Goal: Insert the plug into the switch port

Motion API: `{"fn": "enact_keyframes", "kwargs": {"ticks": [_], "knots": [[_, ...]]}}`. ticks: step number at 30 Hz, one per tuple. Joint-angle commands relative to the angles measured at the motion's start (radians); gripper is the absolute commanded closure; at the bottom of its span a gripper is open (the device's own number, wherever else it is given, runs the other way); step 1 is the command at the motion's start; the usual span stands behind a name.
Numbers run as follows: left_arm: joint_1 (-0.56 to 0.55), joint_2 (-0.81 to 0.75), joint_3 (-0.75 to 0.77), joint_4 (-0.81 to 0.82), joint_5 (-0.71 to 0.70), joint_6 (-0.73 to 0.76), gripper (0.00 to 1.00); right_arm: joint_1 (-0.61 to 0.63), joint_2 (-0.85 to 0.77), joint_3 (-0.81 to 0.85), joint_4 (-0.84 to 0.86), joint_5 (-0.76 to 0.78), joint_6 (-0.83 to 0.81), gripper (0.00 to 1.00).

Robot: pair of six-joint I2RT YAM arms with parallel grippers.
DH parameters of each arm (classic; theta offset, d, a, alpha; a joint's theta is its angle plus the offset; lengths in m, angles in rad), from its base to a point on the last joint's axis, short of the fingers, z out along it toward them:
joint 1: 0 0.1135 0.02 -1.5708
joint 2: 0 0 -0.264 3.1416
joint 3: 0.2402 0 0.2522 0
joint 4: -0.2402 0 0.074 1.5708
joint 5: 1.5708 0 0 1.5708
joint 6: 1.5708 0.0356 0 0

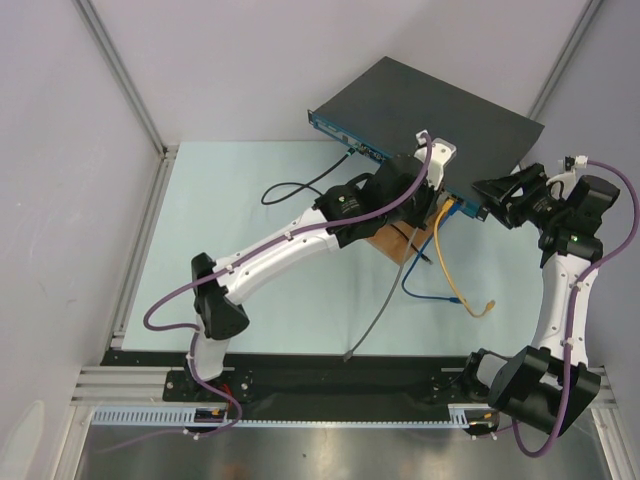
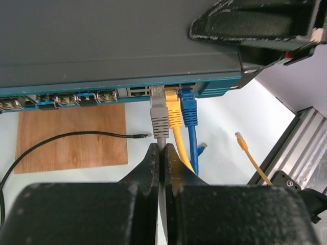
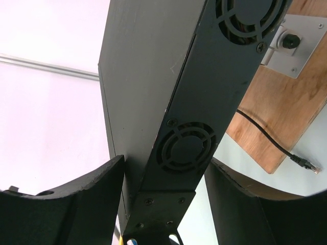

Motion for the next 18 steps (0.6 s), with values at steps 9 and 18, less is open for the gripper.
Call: {"fn": "enact_keyframes", "kwargs": {"ticks": [9, 18], "knots": [[-0.004, -0.076, -0.076, 0.105, 0.002, 0.020, 1.00, -0.005, 0.021, -0.012, 0.011, 0.002, -0.004, 0.36], [-0.004, -0.111, -0.200, 0.189, -0.012, 0.049, 1.00, -0.008, 0.033, -0.029, 0.057, -0.033, 0.059, 0.41]]}}
